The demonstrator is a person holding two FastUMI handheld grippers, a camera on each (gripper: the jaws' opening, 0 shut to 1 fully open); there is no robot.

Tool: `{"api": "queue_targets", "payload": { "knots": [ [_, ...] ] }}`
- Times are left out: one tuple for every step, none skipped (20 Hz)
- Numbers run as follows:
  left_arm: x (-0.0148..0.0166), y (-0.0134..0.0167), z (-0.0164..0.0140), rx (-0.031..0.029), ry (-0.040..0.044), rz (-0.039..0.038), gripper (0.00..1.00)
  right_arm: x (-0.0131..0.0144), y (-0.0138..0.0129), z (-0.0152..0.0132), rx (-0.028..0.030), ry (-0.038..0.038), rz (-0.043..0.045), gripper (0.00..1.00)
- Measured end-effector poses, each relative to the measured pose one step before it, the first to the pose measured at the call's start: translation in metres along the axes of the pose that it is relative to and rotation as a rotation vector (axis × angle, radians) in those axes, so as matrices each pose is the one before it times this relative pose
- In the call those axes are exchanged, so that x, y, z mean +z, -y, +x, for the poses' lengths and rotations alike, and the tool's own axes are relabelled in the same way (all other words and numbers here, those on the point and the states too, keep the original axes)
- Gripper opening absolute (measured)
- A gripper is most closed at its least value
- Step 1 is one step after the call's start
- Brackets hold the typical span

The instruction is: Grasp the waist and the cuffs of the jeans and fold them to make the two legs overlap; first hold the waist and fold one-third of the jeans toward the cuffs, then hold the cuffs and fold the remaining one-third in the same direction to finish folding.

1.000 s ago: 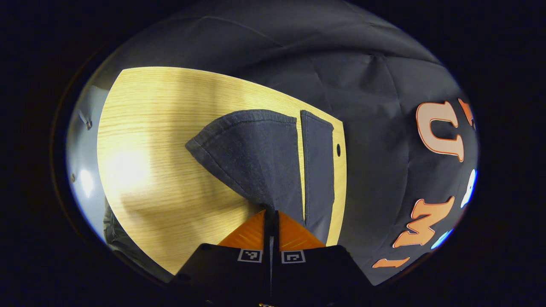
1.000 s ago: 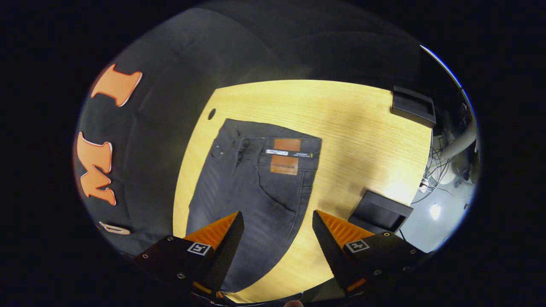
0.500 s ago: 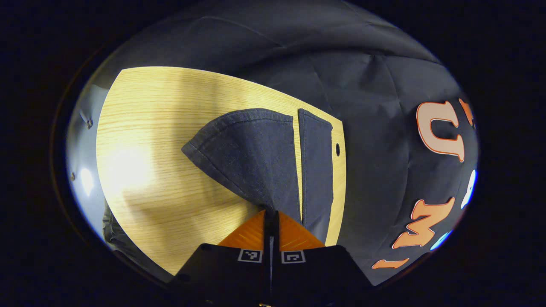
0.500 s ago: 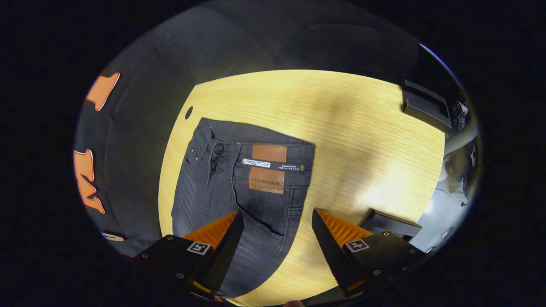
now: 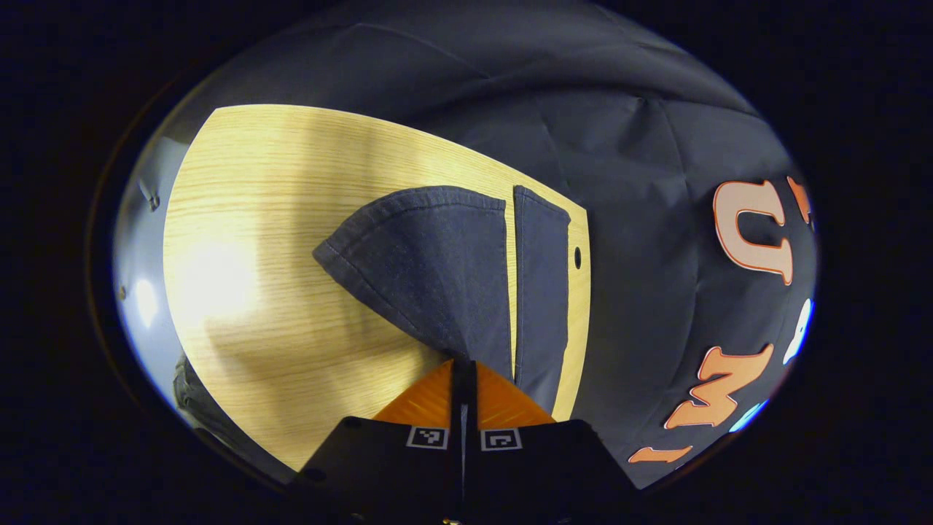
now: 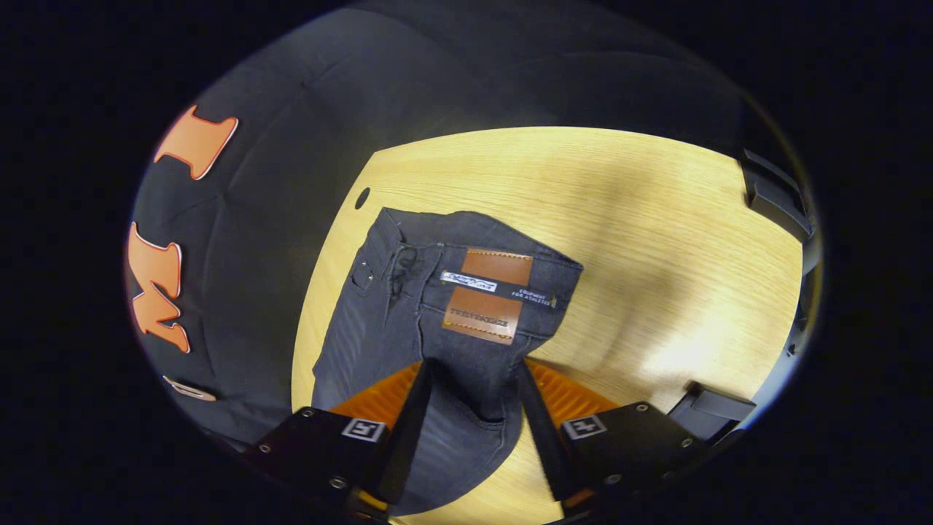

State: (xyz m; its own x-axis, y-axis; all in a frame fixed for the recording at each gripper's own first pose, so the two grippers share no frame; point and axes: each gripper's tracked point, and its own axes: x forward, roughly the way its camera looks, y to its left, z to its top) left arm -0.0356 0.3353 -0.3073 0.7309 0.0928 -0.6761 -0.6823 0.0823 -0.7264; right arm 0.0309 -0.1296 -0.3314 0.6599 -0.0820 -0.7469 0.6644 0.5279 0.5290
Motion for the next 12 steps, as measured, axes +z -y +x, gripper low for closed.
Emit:
{"api": "queue_targets", "payload": {
  "knots": [
    [-0.00082, -0.00096, 0.00127, -0.00053, -0.00005, 0.00199, 0.01, -0.00308, 0.00435, 0.00519, 0.01043, -0.01124, -0.00842, 0.53],
    [-0.00031, -0.00124, 0.00108, -0.00109, -0.00234, 0.00608, 0.02, 0.00019, 0.00203, -0.00086, 0.00816, -0.01224, 0.00335, 0.41],
    [-0.00076, -0.00172, -0.00018, 0.01190, -0.01205, 0.00996, 0.02, 0.00243, -0.00266, 0.00071, 0.01979, 0.00337, 0.01150, 0.29],
    [0.00125, 0.00022, -0.00049, -0.00165, -0.00609, 0.00928, 0.02, -0.00227, -0.00015, 0.00247, 0.01466, -0.00953, 0.00654, 0.18],
    [0.00326, 0.00196, -0.00066, -0.00617, -0.00365, 0.00858, 0.02, 0.00123, 0.00260, 0.00040, 0.00240, 0.00557, -0.00014, 0.17],
    [0.00088, -0.00121, -0.00086, 0.00044, -0.00100, 0.00350, 0.02, -0.00044, -0.00100, -0.00412, -0.00512, 0.00306, 0.03744, 0.17],
    [0.00147, -0.00124, -0.00114, 0.00352, 0.00198, -0.00338, 0.02, -0.00083, -0.00145, 0.00475, -0.00641, -0.00674, -0.00678, 0.01],
    [-0.00072, -0.00007, -0.00113, 0.00635, 0.00122, -0.00442, 0.02, -0.00262, 0.00191, 0.00134, -0.02112, 0.00282, -0.02974, 0.01],
    [-0.00071, 0.00281, -0.00357, -0.00362, -0.00503, 0.00178, 0.02, 0.00052, -0.00233, -0.00087, -0.01395, 0.00970, -0.03655, 0.00],
    [-0.00035, 0.00133, -0.00276, 0.00279, -0.00054, 0.00616, 0.02, 0.00043, -0.00108, -0.00290, -0.00774, 0.00191, -0.03777, 0.00],
    [0.00121, 0.00186, -0.00240, 0.00543, -0.00285, 0.01158, 0.02, 0.00068, -0.00327, -0.00310, -0.00258, 0.00143, -0.02231, 0.00],
    [0.00077, 0.00162, -0.00255, 0.00757, 0.00174, 0.00356, 0.02, 0.00374, -0.00364, -0.00590, 0.00993, 0.00493, -0.00346, 0.00]
  ]
}}
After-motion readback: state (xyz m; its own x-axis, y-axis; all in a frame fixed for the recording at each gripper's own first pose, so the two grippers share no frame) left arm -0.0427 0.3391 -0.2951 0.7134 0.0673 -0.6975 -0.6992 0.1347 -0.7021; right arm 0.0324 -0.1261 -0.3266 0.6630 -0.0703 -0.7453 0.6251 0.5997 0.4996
